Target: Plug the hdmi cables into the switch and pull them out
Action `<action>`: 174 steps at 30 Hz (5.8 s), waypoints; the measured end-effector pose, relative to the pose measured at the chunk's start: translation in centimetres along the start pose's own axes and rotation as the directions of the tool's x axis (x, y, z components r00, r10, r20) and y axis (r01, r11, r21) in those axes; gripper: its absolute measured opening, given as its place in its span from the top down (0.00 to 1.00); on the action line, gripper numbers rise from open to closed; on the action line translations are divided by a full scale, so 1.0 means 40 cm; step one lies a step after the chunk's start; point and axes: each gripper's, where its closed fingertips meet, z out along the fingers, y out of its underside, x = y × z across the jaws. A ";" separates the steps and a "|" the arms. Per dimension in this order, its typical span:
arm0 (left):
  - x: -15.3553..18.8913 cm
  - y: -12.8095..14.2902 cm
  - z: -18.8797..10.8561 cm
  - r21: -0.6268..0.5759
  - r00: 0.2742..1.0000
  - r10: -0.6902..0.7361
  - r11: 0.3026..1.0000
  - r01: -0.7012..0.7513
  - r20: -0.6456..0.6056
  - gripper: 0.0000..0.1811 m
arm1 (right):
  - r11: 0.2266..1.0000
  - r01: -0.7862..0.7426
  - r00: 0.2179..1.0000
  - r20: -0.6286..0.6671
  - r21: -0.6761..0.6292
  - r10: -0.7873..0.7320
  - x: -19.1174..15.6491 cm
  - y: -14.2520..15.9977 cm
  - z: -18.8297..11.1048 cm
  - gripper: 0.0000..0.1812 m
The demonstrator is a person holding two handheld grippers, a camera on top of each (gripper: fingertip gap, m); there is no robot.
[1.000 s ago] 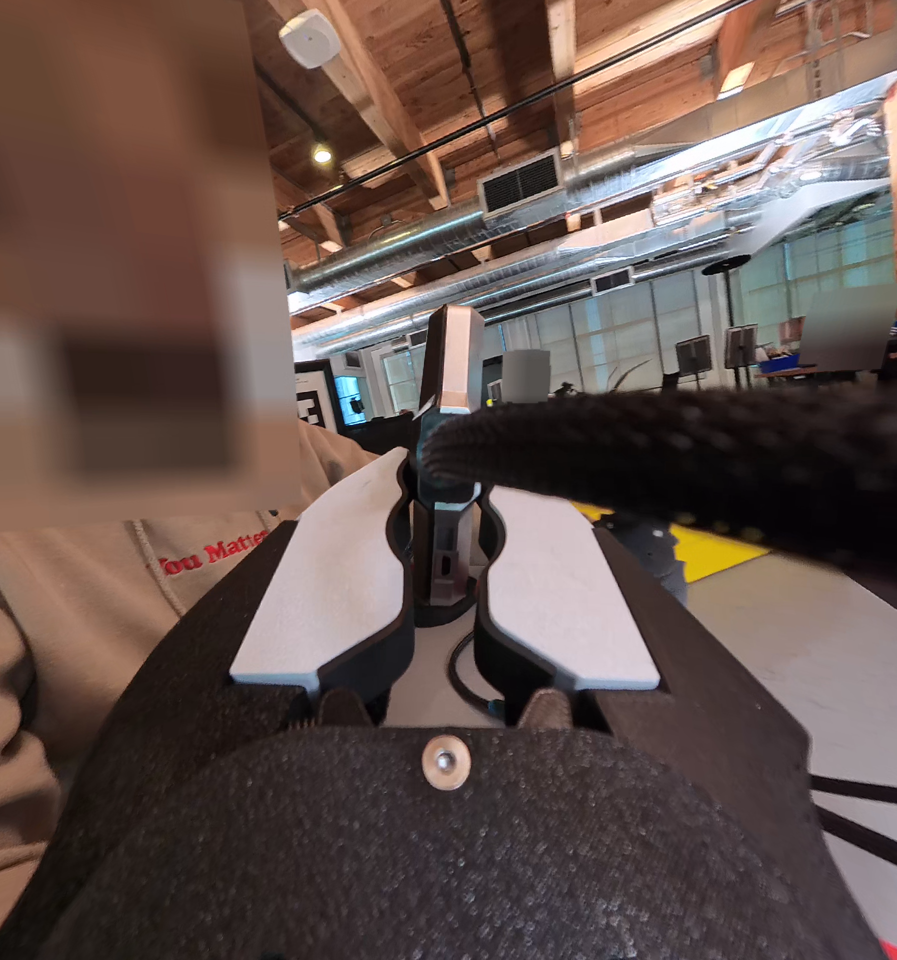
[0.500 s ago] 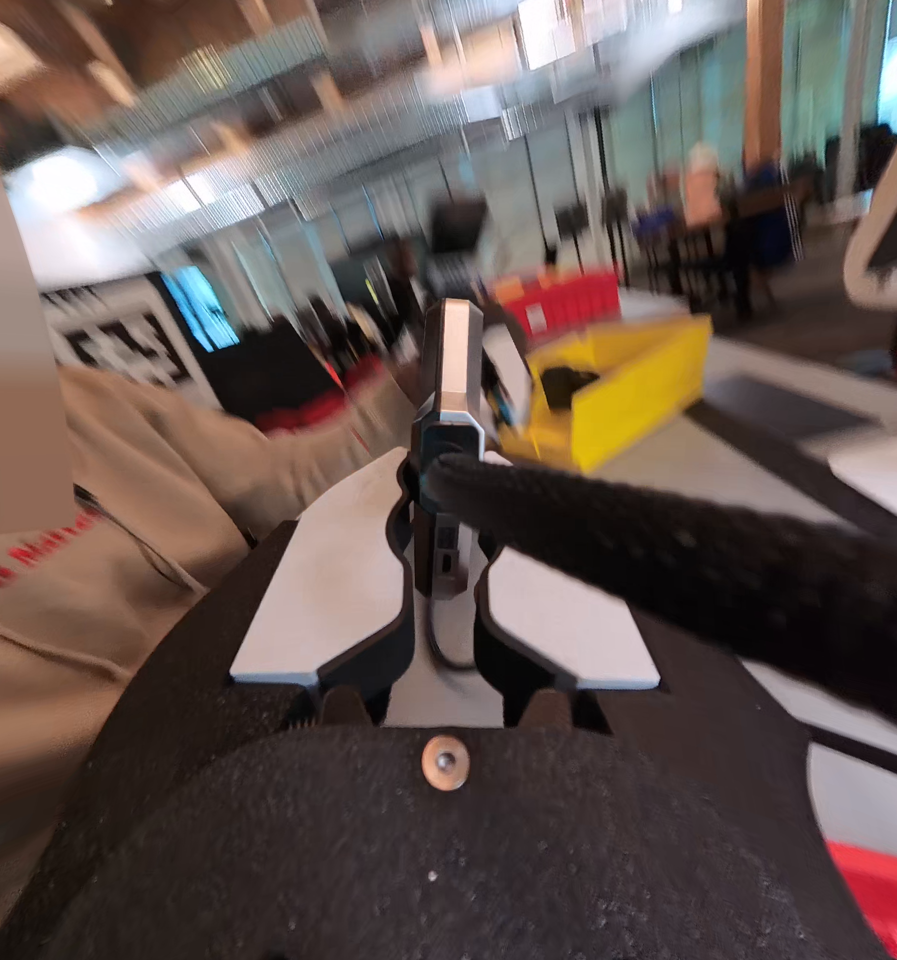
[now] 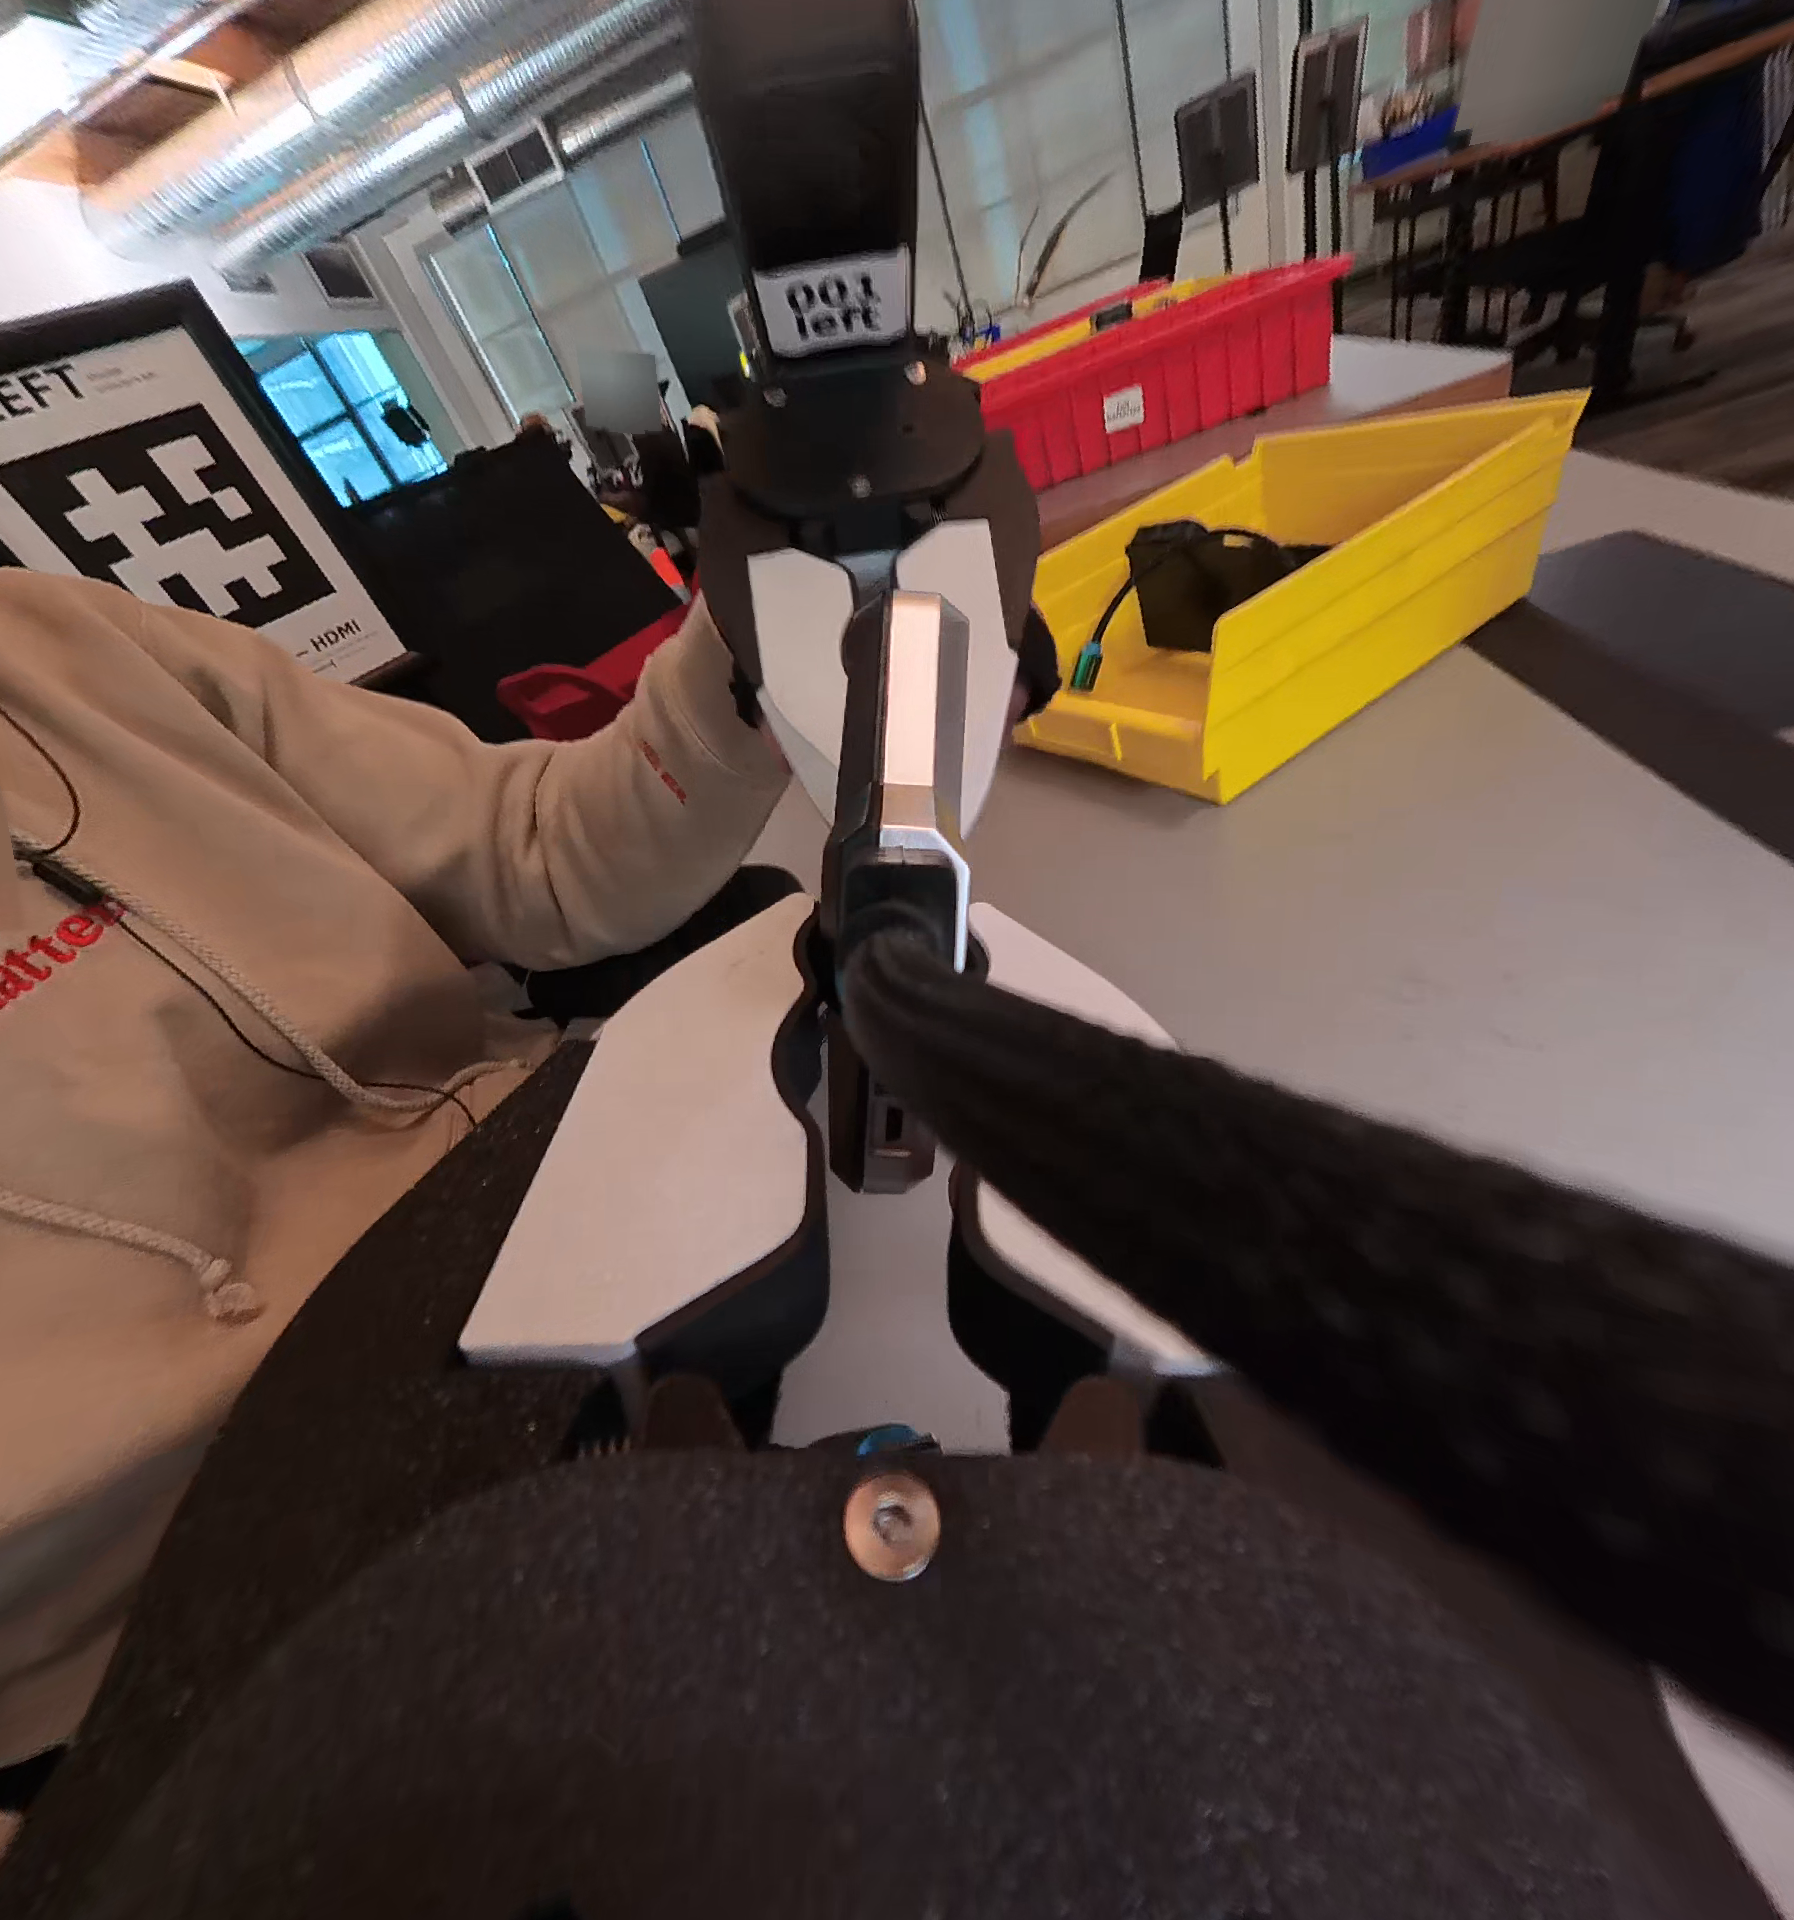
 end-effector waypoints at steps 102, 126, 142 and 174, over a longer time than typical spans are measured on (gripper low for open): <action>0.047 -0.085 -0.049 0.414 0.956 0.091 0.909 0.035 -0.280 0.88 | 0.927 -0.061 0.946 -0.318 -0.371 -0.065 -0.051 0.016 0.040 0.88; -0.036 -0.110 -0.192 0.557 0.993 0.010 0.828 0.057 -0.117 0.88 | 0.501 -0.339 0.524 -0.602 -0.796 -0.602 0.028 -0.523 -0.520 0.87; -0.122 -0.038 -0.133 0.483 0.986 -0.105 0.861 0.156 -0.132 0.88 | 0.628 -0.426 0.536 -0.741 -0.651 -0.405 0.423 -0.118 -0.614 0.87; -0.130 -0.014 -0.096 0.442 0.978 -0.138 0.876 0.195 -0.157 0.88 | 0.513 -0.548 0.523 -0.749 -0.661 -0.406 0.199 -0.020 -0.671 0.79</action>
